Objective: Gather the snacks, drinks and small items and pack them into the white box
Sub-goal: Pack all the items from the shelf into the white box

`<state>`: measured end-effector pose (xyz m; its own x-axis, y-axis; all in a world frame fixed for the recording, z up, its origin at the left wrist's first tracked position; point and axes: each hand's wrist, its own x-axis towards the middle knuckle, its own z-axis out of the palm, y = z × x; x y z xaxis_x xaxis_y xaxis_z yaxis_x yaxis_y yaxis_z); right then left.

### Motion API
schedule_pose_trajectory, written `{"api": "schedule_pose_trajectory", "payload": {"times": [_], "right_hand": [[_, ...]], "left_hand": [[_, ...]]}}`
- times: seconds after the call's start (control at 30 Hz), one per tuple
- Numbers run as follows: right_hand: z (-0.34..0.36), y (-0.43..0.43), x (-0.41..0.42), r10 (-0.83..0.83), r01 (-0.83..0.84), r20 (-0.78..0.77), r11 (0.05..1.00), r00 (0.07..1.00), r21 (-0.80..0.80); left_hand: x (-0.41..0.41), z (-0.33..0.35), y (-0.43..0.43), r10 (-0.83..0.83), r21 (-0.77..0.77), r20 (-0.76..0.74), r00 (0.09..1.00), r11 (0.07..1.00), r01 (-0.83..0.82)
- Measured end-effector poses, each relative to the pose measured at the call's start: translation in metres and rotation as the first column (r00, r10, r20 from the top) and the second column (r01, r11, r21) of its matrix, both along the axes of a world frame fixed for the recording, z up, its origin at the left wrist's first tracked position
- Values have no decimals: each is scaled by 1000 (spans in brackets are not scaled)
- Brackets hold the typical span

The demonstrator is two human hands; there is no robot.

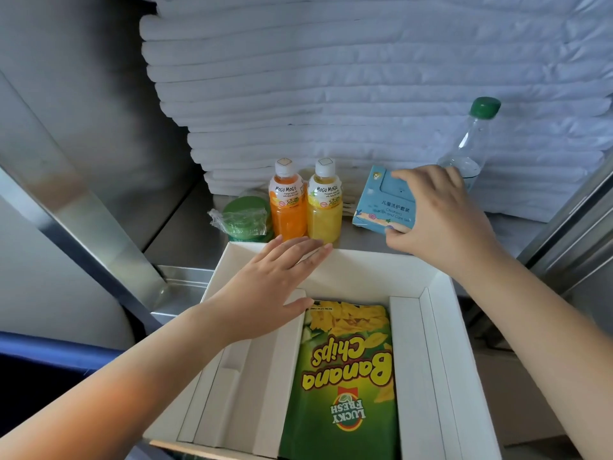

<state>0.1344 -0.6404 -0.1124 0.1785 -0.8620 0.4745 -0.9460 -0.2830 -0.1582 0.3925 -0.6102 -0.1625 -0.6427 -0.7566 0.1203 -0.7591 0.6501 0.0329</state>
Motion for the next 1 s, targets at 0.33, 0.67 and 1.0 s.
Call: {"api": "schedule_pose_trajectory", "payload": {"times": [0.33, 0.67, 1.0], "right_hand": [[-11, 34, -4, 213, -213, 8, 977, 977, 7], [-12, 40, -9, 317, -314, -25, 945, 948, 88], [-9, 58, -5, 432, -421, -18, 886, 902, 197]], "left_hand": [[0, 3, -2, 2, 52, -38, 999, 999, 0], [-14, 19, 2, 89, 215, -228, 970, 976, -39], [-25, 28, 15, 4, 171, -386, 923, 983, 67]]}}
